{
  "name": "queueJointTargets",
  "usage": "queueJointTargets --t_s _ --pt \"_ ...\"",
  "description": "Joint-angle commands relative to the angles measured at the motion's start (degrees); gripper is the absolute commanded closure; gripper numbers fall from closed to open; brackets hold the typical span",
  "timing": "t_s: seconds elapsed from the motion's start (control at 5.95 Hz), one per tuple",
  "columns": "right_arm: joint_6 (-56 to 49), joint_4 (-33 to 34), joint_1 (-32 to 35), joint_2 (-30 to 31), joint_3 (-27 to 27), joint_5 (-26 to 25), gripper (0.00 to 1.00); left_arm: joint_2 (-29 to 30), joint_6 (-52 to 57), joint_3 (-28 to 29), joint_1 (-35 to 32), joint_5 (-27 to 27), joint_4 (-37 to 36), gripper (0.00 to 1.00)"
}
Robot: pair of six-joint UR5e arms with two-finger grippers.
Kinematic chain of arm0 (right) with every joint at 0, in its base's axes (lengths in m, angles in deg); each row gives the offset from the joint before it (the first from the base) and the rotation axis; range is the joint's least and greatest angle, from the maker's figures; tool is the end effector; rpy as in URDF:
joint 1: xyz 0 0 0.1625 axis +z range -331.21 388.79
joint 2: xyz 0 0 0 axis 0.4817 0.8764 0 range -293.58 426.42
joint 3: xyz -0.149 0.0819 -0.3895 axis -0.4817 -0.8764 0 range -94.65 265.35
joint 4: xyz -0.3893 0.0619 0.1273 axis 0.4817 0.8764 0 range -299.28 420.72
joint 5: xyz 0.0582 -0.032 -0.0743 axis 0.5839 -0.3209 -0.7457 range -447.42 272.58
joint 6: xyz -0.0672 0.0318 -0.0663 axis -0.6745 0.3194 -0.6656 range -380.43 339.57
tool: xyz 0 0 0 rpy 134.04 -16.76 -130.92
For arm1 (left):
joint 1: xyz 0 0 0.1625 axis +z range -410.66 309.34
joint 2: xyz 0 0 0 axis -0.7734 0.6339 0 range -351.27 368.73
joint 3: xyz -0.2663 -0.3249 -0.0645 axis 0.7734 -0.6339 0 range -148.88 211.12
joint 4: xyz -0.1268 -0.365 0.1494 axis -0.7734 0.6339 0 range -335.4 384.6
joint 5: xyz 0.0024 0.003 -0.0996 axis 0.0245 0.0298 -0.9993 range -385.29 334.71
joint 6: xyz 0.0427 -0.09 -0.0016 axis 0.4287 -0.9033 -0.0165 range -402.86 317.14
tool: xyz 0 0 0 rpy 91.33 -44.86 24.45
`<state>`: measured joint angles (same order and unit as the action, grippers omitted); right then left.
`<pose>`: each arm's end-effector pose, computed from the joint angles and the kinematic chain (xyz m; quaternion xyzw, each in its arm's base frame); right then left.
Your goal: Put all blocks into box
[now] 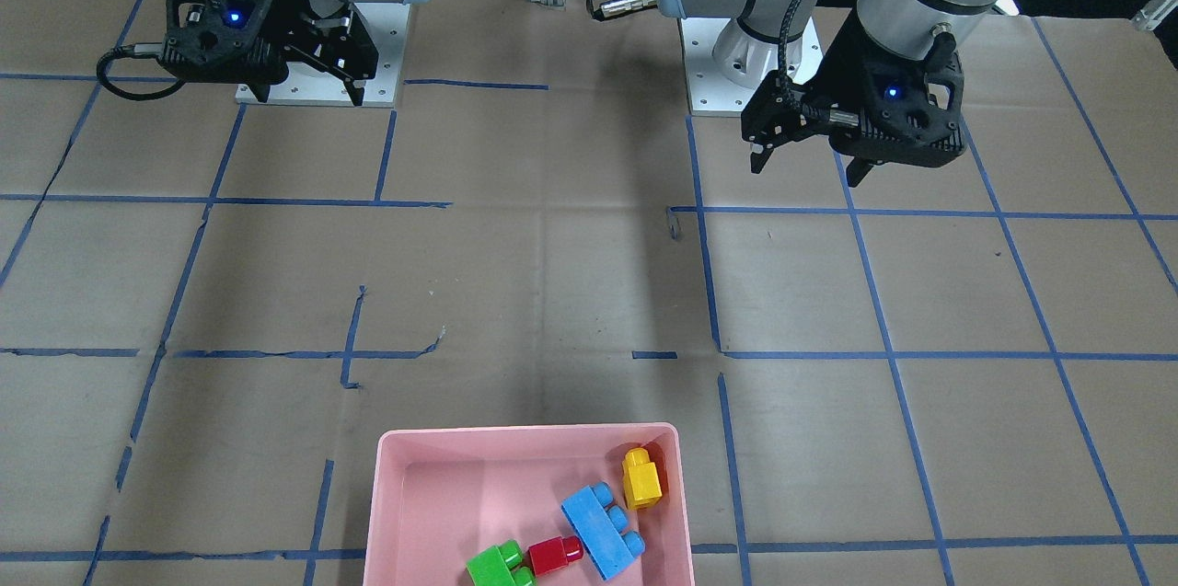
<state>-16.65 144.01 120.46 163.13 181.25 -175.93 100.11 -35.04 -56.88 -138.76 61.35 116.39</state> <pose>0.1483 -0.4273 0.4809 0.0191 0.9984 0.0519 0.0105 -0.1224 -0.5044 0.4902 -0.0514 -0.9982 -0.0077 0.0301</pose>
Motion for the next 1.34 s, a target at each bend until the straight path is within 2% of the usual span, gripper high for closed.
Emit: queueJointTargets --t_s 0.0,0.5,0.67,1.18 --pt "0.01 0.02 0.0 -0.12 0.08 0.0 0.0 0.72 -0.35 -0.78 -2.5 4.63 -3.0 0.0" --pt "0.01 -0.06 0.0 -0.03 0.17 0.0 0.0 1.08 -0.44 0.36 -2.69 3.71 -3.2 0.0" --pt "-0.08 -0.06 0.0 -0.03 0.09 0.0 0.0 0.82 -0.44 0.54 -2.17 1.53 -3.2 0.0" --pt "-0.08 -0.06 0.0 -0.12 0.09 0.0 0.0 0.82 -0.09 0.45 -2.17 2.3 -3.2 0.0"
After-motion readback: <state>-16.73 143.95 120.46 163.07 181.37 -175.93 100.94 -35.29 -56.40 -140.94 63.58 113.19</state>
